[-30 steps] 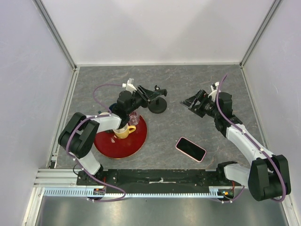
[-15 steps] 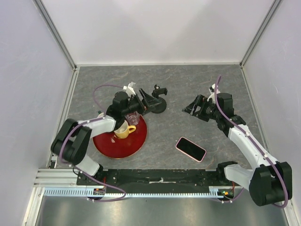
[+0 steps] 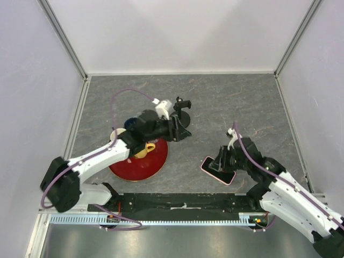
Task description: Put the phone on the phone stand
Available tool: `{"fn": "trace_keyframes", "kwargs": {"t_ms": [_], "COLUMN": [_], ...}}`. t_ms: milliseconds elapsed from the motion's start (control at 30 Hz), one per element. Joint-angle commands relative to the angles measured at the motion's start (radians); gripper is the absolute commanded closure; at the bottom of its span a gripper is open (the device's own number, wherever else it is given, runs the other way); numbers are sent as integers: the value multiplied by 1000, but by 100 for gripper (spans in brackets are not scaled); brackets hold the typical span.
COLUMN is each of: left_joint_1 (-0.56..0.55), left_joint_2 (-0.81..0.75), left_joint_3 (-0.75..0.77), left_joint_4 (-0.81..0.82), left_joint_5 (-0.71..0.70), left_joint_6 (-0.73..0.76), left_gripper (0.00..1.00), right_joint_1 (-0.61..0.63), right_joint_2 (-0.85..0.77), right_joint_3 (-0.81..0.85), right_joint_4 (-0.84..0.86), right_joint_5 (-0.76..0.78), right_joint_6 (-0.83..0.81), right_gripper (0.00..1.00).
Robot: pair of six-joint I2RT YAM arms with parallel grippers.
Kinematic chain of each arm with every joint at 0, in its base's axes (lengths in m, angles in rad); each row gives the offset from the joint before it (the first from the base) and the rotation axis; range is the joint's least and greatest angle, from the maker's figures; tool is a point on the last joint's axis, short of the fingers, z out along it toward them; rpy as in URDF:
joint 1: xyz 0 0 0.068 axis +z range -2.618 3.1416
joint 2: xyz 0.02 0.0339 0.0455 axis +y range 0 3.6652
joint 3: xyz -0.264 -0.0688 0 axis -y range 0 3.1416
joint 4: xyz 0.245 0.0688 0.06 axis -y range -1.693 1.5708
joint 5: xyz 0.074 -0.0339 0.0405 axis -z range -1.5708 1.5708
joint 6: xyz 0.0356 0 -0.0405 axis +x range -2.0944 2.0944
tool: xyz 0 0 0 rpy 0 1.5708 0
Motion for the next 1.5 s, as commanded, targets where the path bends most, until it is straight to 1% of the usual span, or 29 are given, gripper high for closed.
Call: {"fn": "trace_keyframes", "kwargs": {"t_ms": [0, 33, 100, 133, 200, 233, 300, 333, 367, 400, 500, 567, 700, 767, 900, 967, 1000, 1067, 1100, 1167, 1300, 1467], "left_joint_1": [-115, -127, -167, -181, -219, -233, -260, -265, -273, -273, -276, -280, -290, -293, -294, -294, -294, -293, -294, -294, -293, -293], "left_joint_2": [187, 224, 297, 365, 442, 515, 584, 656, 687, 722, 833, 894, 960, 973, 973, 979, 974, 947, 936, 913, 841, 729], "left_joint_3": [122, 177, 235, 301, 366, 427, 485, 545, 577, 608, 749, 785, 826, 826, 779, 770, 747, 710, 672, 645, 552, 434], "left_joint_4": [-73, -86, -109, -148, -175, -192, -233, -250, -289, -308, -389, -408, -423, -443, -462, -494, -498, -485, -476, -471, -443, -425], "left_joint_5": [-65, -67, -75, -75, -75, -91, -104, -107, -101, -95, -76, -52, -16, -13, -30, -30, -33, -44, -41, -23, -32, -81], "left_joint_6": [96, 104, 118, 134, 157, 177, 194, 204, 207, 208, 208, 207, 216, 219, 228, 227, 222, 213, 208, 204, 188, 176], "left_gripper": [37, 40, 45, 47, 50, 50, 51, 51, 51, 53, 55, 57, 61, 64, 65, 66, 68, 68, 69, 69, 73, 75], "right_joint_1": [81, 99, 112, 116, 118, 121, 124, 129, 133, 138, 155, 167, 173, 175, 173, 173, 173, 173, 173, 173, 170, 137], "right_joint_2": [-145, -190, -222, -242, -253, -250, -229, -200, -183, -169, -88, -58, -34, -31, -20, -11, -8, -6, -3, 8, 67, 130], "right_joint_3": [-142, -160, -199, -205, -217, -223, -234, -236, -239, -249, -275, -286, -318, -319, -299, -294, -289, -288, -288, -273, -224, -191], "right_joint_4": [-114, -121, -146, -157, -175, -169, -148, -137, -122, -109, -68, -34, 47, 58, 47, 56, 60, 72, 79, 106, 109, 115], "right_joint_5": [80, 79, 78, 83, 97, 98, 112, 130, 144, 161, 200, 200, 175, 189, 322, 350, 382, 410, 423, 451, 496, 546], "right_joint_6": [185, 199, 216, 219, 213, 217, 222, 227, 233, 240, 274, 280, 286, 321, 407, 429, 443, 467, 477, 481, 469, 406], "right_gripper": [71, 78, 82, 84, 86, 87, 87, 87, 87, 87, 88, 89, 87, 85, 81, 80, 79, 78, 76, 74, 68, 61]}}
